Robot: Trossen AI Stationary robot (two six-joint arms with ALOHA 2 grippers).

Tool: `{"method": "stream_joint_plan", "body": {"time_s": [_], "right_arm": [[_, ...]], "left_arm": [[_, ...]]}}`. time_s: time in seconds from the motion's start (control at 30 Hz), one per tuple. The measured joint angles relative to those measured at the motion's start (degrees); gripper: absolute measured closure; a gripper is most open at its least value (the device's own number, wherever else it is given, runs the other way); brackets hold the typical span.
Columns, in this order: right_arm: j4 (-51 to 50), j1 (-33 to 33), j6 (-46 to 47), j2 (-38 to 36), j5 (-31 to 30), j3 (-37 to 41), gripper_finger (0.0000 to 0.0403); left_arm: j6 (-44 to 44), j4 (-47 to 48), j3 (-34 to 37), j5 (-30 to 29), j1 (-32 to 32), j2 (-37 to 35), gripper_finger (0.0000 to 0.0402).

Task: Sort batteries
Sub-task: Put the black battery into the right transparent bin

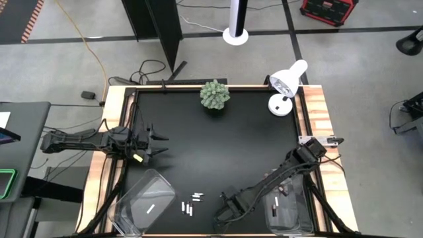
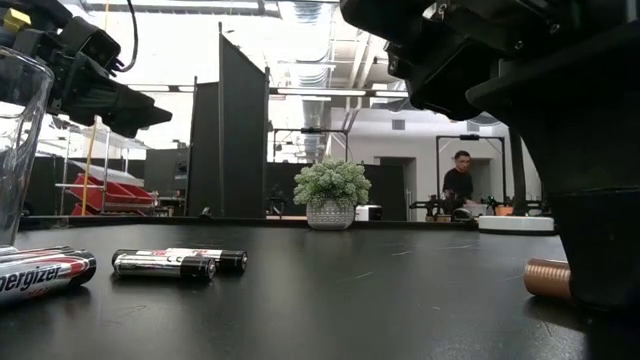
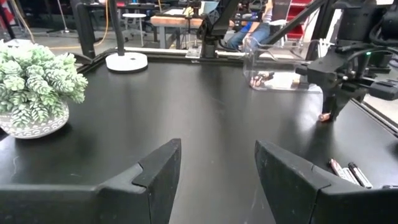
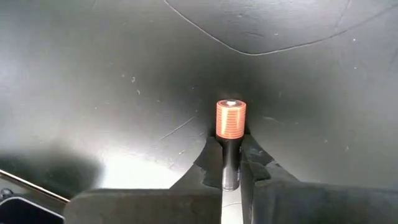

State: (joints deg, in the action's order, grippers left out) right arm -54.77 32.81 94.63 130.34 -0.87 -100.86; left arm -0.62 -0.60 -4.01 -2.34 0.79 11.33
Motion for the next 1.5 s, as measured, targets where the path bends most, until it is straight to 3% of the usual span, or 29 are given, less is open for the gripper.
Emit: {"method": "stream_joint_plan", "body": {"time_s": [0.33,0.77,0.97,1.07,1.3,1.5], "right_arm": [[-2.3,-0.1,-5.1,0.2,-2.2,-3.3,0.0387],[-3.1,-0.9,-20.4,0.4,-18.0,-11.9,0.0388],[-1.3,-1.3,-35.7,0.3,-29.4,-18.2,0.0388],[1.0,-1.7,-45.5,0.2,-32.2,-21.4,0.0388],[10.9,-2.3,-72.5,0.1,-31.9,-25.8,0.0388],[20.4,-1.5,-88.1,0.1,-26.6,-27.3,0.0387]], "left_arm": [[0.0,-0.1,0.0,0.0,0.0,0.0,0.0201],[-0.1,-0.1,0.0,0.0,0.0,0.0,0.0201],[-0.2,-0.2,0.0,0.0,0.0,0.0,0.0201],[-0.3,-0.3,0.0,0.0,0.0,0.0,0.0201],[-2.2,-0.4,0.0,0.0,0.0,0.0,0.0201],[-3.5,-0.3,0.0,0.0,0.0,0.0,0.0201]]}}
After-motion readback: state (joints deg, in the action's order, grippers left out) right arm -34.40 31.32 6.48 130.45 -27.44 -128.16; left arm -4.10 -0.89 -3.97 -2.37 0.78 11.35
